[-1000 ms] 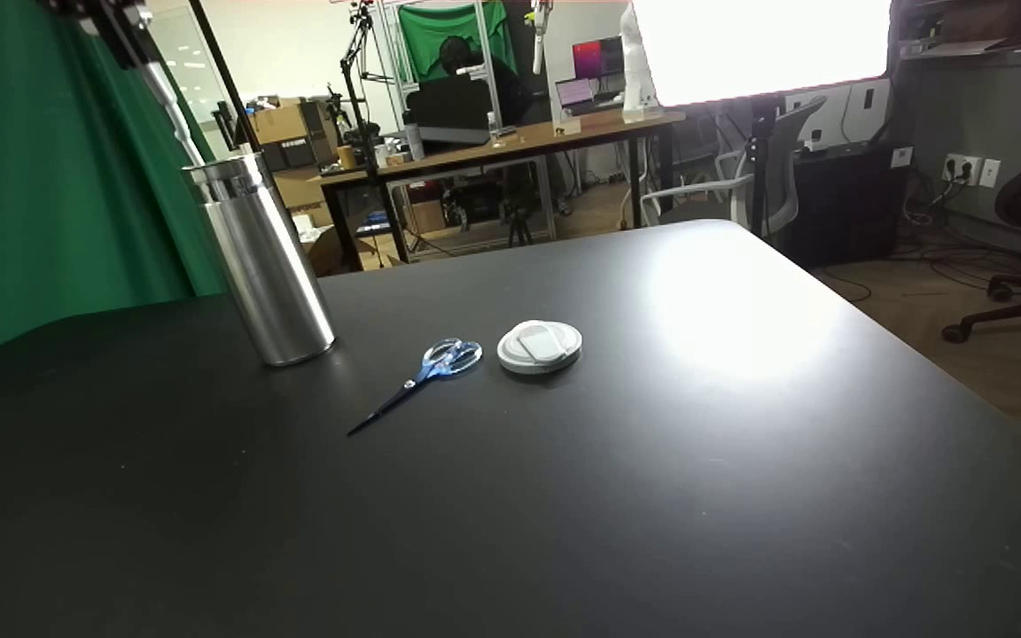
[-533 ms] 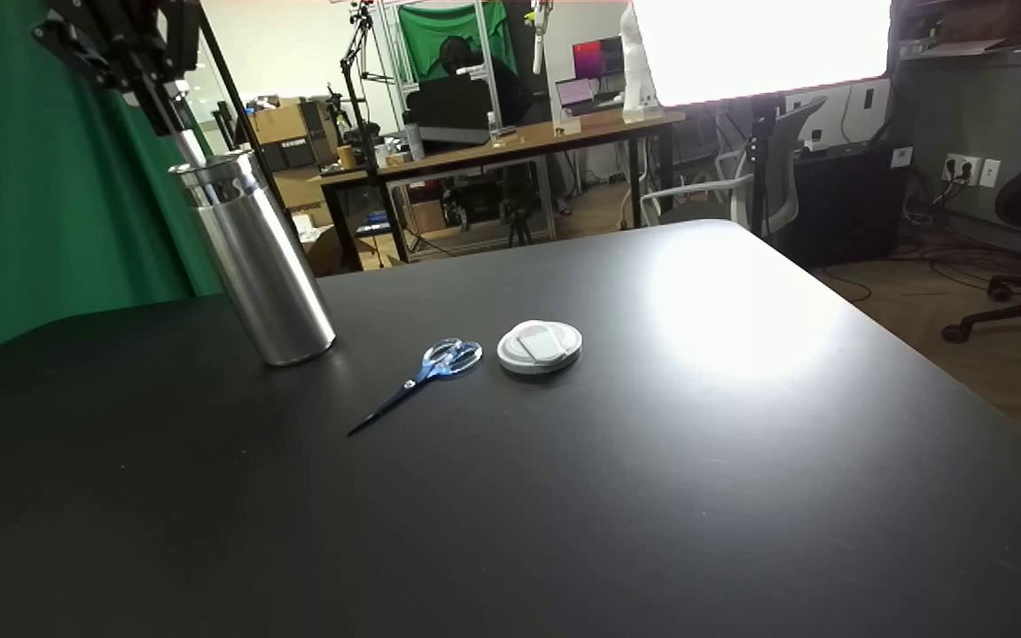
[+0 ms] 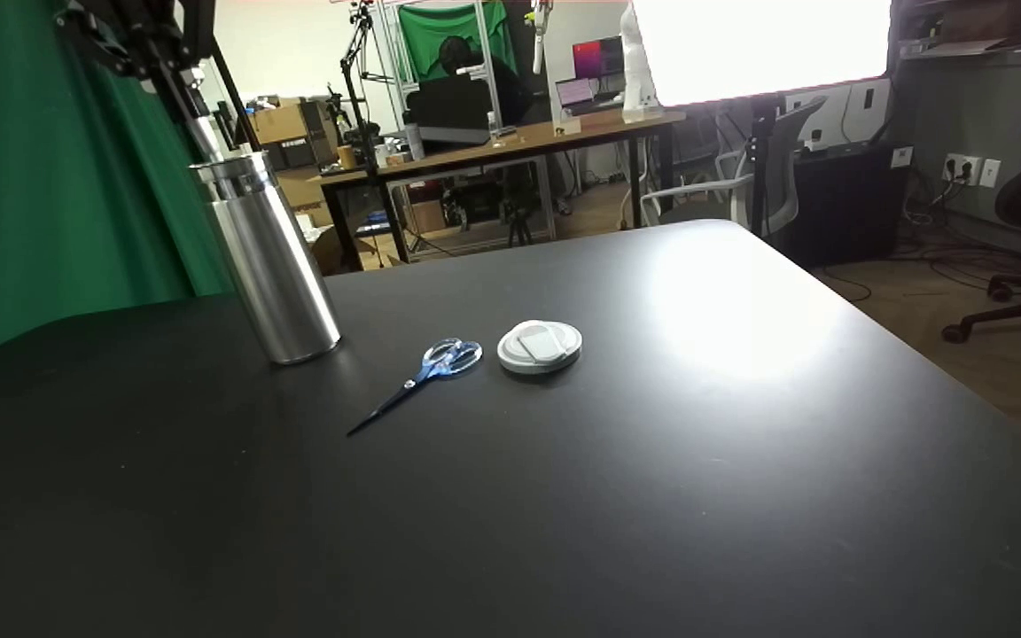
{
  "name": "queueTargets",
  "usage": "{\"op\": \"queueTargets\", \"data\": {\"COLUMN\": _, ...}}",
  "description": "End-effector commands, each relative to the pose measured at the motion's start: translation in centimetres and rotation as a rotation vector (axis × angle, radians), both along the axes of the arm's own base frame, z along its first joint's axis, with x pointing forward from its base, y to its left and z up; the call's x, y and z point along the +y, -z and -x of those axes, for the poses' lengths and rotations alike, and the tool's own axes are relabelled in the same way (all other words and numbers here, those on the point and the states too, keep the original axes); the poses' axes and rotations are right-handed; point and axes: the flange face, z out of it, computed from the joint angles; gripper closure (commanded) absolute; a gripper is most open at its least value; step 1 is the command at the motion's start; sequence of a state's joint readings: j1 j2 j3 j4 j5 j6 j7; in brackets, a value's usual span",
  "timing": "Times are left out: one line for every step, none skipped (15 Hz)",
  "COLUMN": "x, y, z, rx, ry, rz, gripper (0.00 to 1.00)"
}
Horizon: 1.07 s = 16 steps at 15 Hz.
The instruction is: Move the bottle brush up and down repeatedly in the thermos flask
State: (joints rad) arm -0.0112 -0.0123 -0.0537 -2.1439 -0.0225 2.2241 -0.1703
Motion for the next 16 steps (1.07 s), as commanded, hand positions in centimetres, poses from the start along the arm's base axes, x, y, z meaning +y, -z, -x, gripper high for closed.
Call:
{"op": "queueTargets", "data": {"x": -1.1, "y": -4.3, "z": 0.6, "rx": -0.043, "ry": 0.019, "rz": -0.010, "gripper": 0.96}}
{"op": "queueTargets", "data": {"x": -1.3, "y": -5.4, "z": 1.0, "rx": -0.058, "ry": 0.022, "rz": -0.009, "gripper": 0.96}}
{"op": "queueTargets", "data": {"x": -1.5, "y": -6.3, "z": 1.4, "rx": -0.073, "ry": 0.025, "rz": -0.010, "gripper": 0.96}}
{"op": "queueTargets", "data": {"x": -1.6, "y": -7.3, "z": 1.8, "rx": -0.087, "ry": 0.027, "rz": -0.011, "gripper": 0.96}}
{"op": "queueTargets", "data": {"x": -1.8, "y": -8.3, "z": 2.4, "rx": -0.100, "ry": 0.027, "rz": -0.011, "gripper": 0.96}}
{"op": "queueTargets", "data": {"x": -1.8, "y": -9.2, "z": 2.8, "rx": -0.113, "ry": 0.025, "rz": -0.011, "gripper": 0.96}}
{"op": "queueTargets", "data": {"x": -1.9, "y": -10.1, "z": 3.3, "rx": -0.128, "ry": 0.025, "rz": -0.014, "gripper": 0.96}}
{"op": "queueTargets", "data": {"x": -1.9, "y": -11.0, "z": 3.9, "rx": -0.142, "ry": 0.022, "rz": -0.014, "gripper": 0.96}}
{"op": "queueTargets", "data": {"x": -2.0, "y": -11.9, "z": 4.4, "rx": -0.159, "ry": 0.018, "rz": -0.017, "gripper": 0.96}}
{"op": "queueTargets", "data": {"x": -2.0, "y": -12.7, "z": 4.8, "rx": -0.172, "ry": 0.013, "rz": -0.019, "gripper": 0.96}}
{"op": "queueTargets", "data": {"x": -2.0, "y": -13.5, "z": 5.3, "rx": -0.186, "ry": 0.007, "rz": -0.021, "gripper": 0.96}}
{"op": "queueTargets", "data": {"x": -2.1, "y": -14.1, "z": 5.7, "rx": -0.199, "ry": 0.003, "rz": -0.022, "gripper": 0.96}}
{"op": "queueTargets", "data": {"x": -2.1, "y": -14.6, "z": 5.9, "rx": -0.207, "ry": 0.000, "rz": -0.025, "gripper": 0.96}}
{"op": "queueTargets", "data": {"x": -2.1, "y": -14.7, "z": 6.0, "rx": -0.210, "ry": -0.002, "rz": -0.026, "gripper": 0.96}}
{"op": "queueTargets", "data": {"x": -2.1, "y": -14.5, "z": 5.8, "rx": -0.204, "ry": -0.004, "rz": -0.026, "gripper": 0.96}}
{"op": "queueTargets", "data": {"x": -2.0, "y": -14.3, "z": 5.7, "rx": -0.198, "ry": -0.004, "rz": -0.024, "gripper": 0.96}}
